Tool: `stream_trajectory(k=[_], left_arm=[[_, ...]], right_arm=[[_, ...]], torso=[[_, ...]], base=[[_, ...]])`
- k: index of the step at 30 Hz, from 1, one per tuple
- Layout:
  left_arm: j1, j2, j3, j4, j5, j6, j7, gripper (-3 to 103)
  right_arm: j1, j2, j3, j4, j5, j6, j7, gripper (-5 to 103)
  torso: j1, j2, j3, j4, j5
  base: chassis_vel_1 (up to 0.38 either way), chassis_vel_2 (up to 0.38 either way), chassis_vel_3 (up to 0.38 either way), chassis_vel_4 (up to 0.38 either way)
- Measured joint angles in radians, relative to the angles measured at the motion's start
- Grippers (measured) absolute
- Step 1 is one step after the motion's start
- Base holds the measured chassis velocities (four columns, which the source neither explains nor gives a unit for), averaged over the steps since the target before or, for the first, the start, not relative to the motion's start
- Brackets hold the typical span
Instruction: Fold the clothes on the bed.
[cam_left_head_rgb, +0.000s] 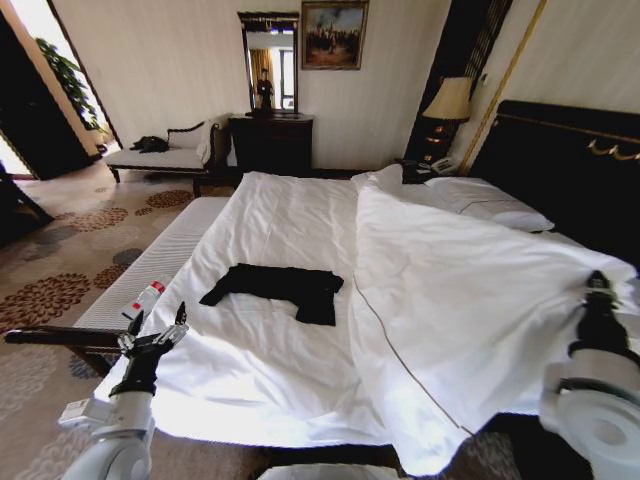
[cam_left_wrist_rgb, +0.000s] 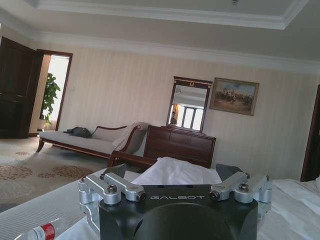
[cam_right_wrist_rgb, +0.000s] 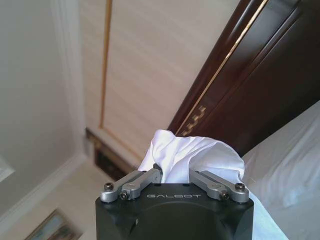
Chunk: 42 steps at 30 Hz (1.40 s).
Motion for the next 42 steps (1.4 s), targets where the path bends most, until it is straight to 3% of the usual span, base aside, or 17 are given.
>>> stream_trajectory(k=[8,16,19,30,37,42], left_arm=[[-0.036,0.012,0.022,0.037,-0.008,0.001,0.0,100],[-0.071,0.021,0.042,0.075,-0.017,0.001,0.001,100],[-0.101,0.042,0.046,0.111,-0.04,0.002,0.001,100],[-0.162,0.083,0.056,0.188,-0.086,0.006,0.001,100],[-0.149,0.096,0.055,0.191,-0.099,0.019,0.0,100],[-0.11,0.104,0.054,0.166,-0.095,0.025,0.0,100]], right_arm=[[-0.092,0.008,0.104,-0.069,-0.051,0.042,0.078,2],[-0.131,0.051,0.071,-0.12,-0.147,0.048,0.177,2],[-0.159,0.075,0.061,-0.172,-0.228,0.063,0.229,2],[-0.166,0.08,0.071,-0.449,-0.334,0.141,0.214,2],[-0.065,0.031,0.058,-0.654,-0.219,0.146,0.163,2],[0.007,-0.015,0.047,-0.79,-0.177,0.149,0.124,2]], torso=[[0.0,0.0,0.0,-0.0001,0.0],[0.0,0.0,0.0,0.0003,0.0001],[0.0,0.0,0.0,0.0004,0.0001],[0.0,0.0,0.0,0.0012,0.0004],[0.0,0.0,0.0,-0.0007,-0.0001],[0.0,0.0,0.0,-0.0006,0.0]], base=[[0.0,0.0,0.0,0.0],[0.0,0.0,0.0,0.0],[0.0,0.0,0.0,0.0],[0.0,0.0,0.0,0.0],[0.0,0.0,0.0,0.0],[0.0,0.0,0.0,0.0]])
